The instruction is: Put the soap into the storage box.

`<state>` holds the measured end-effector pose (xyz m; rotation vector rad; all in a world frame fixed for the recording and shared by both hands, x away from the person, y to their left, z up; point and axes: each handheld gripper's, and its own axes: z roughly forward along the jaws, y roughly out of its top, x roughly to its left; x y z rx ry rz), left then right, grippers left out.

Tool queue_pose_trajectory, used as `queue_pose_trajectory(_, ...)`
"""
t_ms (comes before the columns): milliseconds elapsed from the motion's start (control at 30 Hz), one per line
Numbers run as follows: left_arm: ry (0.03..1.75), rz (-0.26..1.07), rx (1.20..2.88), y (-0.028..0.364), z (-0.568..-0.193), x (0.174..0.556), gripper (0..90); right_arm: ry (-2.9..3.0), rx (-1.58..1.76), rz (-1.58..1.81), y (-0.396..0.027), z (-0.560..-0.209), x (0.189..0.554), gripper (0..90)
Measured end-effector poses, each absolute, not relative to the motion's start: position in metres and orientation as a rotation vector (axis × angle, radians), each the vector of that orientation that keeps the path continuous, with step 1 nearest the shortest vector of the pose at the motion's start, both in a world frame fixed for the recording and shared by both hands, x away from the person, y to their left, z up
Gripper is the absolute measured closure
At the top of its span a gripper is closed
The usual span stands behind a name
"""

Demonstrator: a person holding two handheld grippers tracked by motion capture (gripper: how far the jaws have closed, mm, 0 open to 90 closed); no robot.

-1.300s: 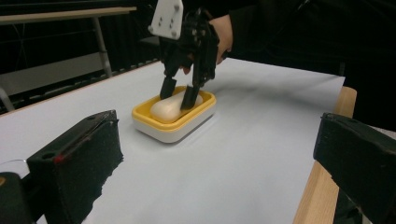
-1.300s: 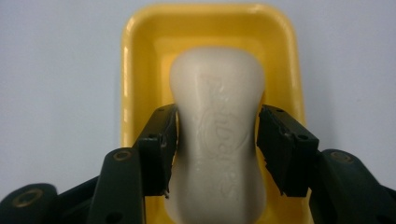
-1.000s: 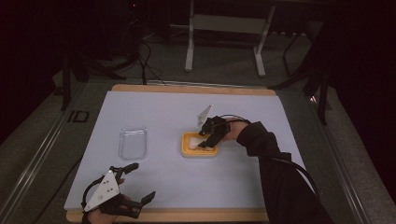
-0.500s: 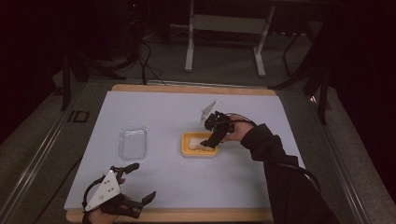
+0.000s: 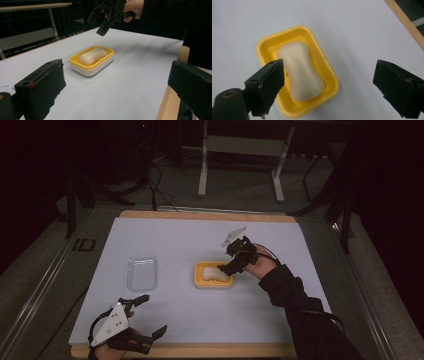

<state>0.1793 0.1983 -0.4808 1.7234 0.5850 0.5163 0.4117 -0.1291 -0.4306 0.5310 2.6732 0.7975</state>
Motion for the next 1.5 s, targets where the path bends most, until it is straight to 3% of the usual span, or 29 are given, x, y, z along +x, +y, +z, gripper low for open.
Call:
queue_pose_trajectory(800, 0.59, 0.511, 1.73, 0.198, -0.482, 0.18, 1.2, 2.345, 0.915, 0.974, -0.179, -0.437, 0.365, 13.0)
queue_pose_trajectory(1500, 0.588, 0.505, 1.738, 0.196, -0.482, 0.181, 1.2, 2.271, 1.004, 1.014, -0.22, -0.455, 0.33, 13.6)
